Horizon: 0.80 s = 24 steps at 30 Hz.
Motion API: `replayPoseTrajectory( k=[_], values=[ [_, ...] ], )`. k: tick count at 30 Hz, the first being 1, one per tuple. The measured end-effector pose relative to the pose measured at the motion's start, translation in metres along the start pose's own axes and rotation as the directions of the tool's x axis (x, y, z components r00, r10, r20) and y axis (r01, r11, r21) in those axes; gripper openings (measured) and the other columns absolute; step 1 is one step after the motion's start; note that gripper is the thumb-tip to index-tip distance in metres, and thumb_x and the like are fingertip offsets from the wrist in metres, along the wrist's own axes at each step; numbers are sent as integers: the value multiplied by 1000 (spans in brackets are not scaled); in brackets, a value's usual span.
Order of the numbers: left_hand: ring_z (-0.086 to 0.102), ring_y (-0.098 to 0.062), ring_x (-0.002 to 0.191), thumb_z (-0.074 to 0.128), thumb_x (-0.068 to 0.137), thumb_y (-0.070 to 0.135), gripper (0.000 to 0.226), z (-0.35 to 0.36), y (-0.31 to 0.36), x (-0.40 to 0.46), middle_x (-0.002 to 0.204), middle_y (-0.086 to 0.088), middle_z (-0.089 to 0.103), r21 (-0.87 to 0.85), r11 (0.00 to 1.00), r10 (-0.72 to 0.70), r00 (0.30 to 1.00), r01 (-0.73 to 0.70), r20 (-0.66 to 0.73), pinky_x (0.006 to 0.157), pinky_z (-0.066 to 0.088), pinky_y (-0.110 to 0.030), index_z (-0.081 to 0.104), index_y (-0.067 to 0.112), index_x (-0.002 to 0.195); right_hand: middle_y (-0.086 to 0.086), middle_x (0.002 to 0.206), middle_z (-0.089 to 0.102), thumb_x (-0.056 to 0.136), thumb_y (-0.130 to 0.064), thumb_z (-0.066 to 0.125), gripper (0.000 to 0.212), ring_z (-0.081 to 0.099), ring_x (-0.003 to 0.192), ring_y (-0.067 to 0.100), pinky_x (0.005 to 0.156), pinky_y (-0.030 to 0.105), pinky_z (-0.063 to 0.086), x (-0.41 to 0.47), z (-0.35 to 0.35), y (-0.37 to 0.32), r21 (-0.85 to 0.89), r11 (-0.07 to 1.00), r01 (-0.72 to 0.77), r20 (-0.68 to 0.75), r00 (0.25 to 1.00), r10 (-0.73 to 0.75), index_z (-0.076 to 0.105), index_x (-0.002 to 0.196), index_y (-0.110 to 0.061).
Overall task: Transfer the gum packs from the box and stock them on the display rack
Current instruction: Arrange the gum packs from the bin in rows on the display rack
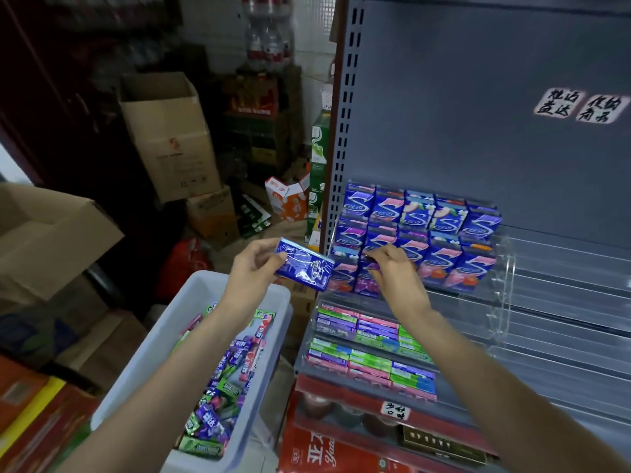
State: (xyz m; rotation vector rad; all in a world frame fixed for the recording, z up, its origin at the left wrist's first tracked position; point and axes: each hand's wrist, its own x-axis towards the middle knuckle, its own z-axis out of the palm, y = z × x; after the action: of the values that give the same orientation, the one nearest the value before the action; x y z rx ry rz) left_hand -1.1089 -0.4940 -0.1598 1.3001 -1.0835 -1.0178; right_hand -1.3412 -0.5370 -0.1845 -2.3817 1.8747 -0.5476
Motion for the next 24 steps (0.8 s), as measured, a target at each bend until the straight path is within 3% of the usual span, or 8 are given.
replayPoseTrajectory(
  k=[4, 8, 13, 14, 16, 18, 21, 24],
  values=[
    [65, 2, 82, 51, 95, 9, 19, 5, 2, 2, 95, 4, 66, 3, 1000, 16, 998, -16, 65, 68, 54, -17, 54, 15, 113, 6, 121, 48, 80, 6, 65, 62, 47, 113, 23, 76, 35, 56, -6, 5, -1, -86, 996, 2, -34, 999, -5, 48, 136, -13],
    [64, -5, 90, 52, 94, 8, 19, 13, 6, 4, 98, 4, 65, -24, 999, 29, 994, -27, 102, 68, 55, -16, 55, 18, 110, 7, 122, 49, 87, -7, 63, 47, 45, 116, 23, 78, 38, 55, -9, -4, -1, -50, 999, 6, -79, 997, -10, 53, 132, -15],
    [61, 2, 98, 54, 92, 6, 24, 31, 17, -5, 106, 8, 62, -22, 979, 202, 957, -202, 207, 78, 52, -16, 54, 20, 111, 3, 96, 57, 91, -19, 60, 29, 55, 85, 13, 82, 25, 49, -19, -31, -10, 350, 931, -104, -179, 968, 176, 63, 118, -7],
    [60, 3, 100, 55, 92, 5, 25, 37, 19, -8, 108, 8, 62, -22, 969, 245, 940, -247, 239, 81, 52, -17, 53, 20, 112, 4, 89, 62, 93, -23, 56, 26, 58, 76, 12, 77, 26, 52, -20, -38, -13, 500, 846, -186, -95, 959, 267, 64, 113, -7],
    [59, 0, 103, 59, 91, 7, 29, 49, 20, -11, 111, 9, 62, 8, 935, 332, 885, -354, 327, 86, 51, -22, 54, 27, 111, 10, 80, 69, 95, -36, 48, 35, 66, 67, 17, 68, 28, 57, -19, -51, -17, 797, 456, -397, 229, 896, 380, 62, 107, -7],
    [58, -3, 105, 64, 88, 9, 30, 60, 19, -14, 110, 13, 62, 86, 875, 396, 806, -477, 440, 90, 48, -23, 58, 28, 110, 17, 85, 71, 93, -41, 50, 37, 71, 74, 23, 65, 28, 58, -18, -61, -15, 854, 121, -506, 453, 837, 308, 61, 102, -6],
    [53, 7, 106, 71, 80, 5, 34, 71, 16, -14, 109, 22, 57, 159, 798, 399, 707, -581, 585, 94, 39, -12, 64, 18, 111, 12, 85, 69, 91, -13, 57, 9, 70, 70, 18, 62, 25, 57, -20, -66, -7, 884, -32, -466, 459, 853, 250, 61, 96, -7],
    [46, 8, 115, 77, 76, 10, 48, 72, 12, -8, 119, 22, 52, 204, 784, 332, 674, -586, 660, 99, 32, -6, 60, 18, 120, 9, 82, 70, 87, 3, 56, 22, 69, 70, 20, 63, 31, 58, -22, -63, 2, 898, -13, -440, 427, 861, 276, 58, 103, -12]
  ],
)
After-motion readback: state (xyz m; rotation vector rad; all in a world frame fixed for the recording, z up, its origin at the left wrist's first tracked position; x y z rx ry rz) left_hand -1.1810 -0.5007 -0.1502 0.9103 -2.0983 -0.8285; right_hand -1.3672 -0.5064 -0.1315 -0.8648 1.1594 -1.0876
